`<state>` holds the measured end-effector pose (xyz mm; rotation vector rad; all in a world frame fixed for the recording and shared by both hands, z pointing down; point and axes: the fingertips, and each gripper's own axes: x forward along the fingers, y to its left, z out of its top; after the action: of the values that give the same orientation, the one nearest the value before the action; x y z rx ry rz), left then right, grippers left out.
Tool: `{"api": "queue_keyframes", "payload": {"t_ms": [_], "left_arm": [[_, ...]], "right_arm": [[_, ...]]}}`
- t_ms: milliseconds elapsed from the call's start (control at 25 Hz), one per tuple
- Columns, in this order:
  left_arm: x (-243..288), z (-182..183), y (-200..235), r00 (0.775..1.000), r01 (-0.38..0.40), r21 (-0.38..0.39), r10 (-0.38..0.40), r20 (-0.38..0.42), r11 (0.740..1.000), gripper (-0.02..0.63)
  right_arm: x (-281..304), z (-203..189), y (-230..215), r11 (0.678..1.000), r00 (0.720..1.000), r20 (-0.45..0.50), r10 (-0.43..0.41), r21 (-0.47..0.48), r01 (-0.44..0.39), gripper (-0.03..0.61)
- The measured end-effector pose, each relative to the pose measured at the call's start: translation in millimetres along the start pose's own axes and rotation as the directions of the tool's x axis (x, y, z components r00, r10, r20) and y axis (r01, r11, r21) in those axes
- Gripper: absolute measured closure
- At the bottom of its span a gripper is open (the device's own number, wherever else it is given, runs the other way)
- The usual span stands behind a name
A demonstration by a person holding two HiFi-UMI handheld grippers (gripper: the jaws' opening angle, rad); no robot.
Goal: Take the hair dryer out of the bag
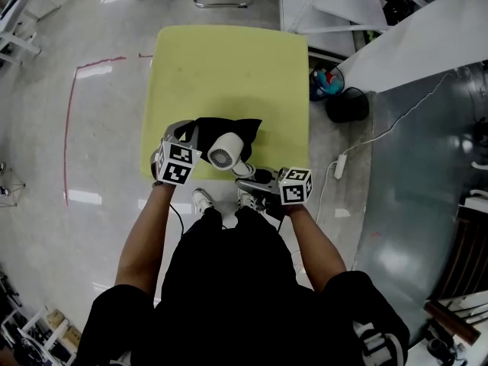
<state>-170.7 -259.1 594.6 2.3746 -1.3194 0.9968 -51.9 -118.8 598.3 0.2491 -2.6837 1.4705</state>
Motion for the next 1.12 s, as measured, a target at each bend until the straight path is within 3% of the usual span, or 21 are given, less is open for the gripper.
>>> {"api": "queue_keyframes", "payload": {"t_ms": [240,400,520,680,800,840,960,1120], "left_arm": [[-5.1,10.8,-6.3,0.999,-0.018,-0.004,0.019,0.046,1.000,0.594],[-7.6,14.2,-35.7,0.997,0.023,0.004,-0.023,0.073,1.000,0.591],[-9.0,7.8,-66.9,0.994,0.080,0.016,-0.081,0.067,0.997,0.575],[-14.1,-2.0,-96.9,0.989,0.135,-0.030,-0.133,0.067,0.990,0.528],[-24.7,-3.3,-105.0,0.985,0.153,-0.076,-0.147,0.086,0.985,0.393],[-31.5,-1.5,-105.4,0.983,0.160,-0.094,-0.150,0.107,0.983,0.364],[-59.4,14.0,-98.9,0.964,0.181,-0.166,-0.142,0.225,0.969,0.354],[-106.6,49.6,-68.7,0.904,0.170,-0.274,-0.039,0.426,0.946,0.364]], "right_arm": [[-10.7,19.5,32.3,0.996,0.991,0.099,0.087,-0.001,-0.087,0.387],[-20.5,45.4,62.8,0.993,0.976,0.191,0.108,-0.058,-0.098,0.387],[-28.5,70.0,76.3,0.993,0.960,0.271,0.066,-0.117,-0.035,0.387],[-45.1,102.5,84.0,0.986,0.924,0.382,0.006,-0.154,0.058,0.385],[-55.0,123.9,83.9,0.974,0.897,0.439,-0.049,-0.177,0.140,0.385],[-57.2,130.3,81.8,0.967,0.887,0.456,-0.078,-0.183,0.178,0.385],[-65.7,146.1,70.6,0.927,0.845,0.506,-0.175,-0.206,0.315,0.385],[-71.7,160.7,69.2,0.867,0.794,0.551,-0.254,-0.233,0.440,0.385]]}}
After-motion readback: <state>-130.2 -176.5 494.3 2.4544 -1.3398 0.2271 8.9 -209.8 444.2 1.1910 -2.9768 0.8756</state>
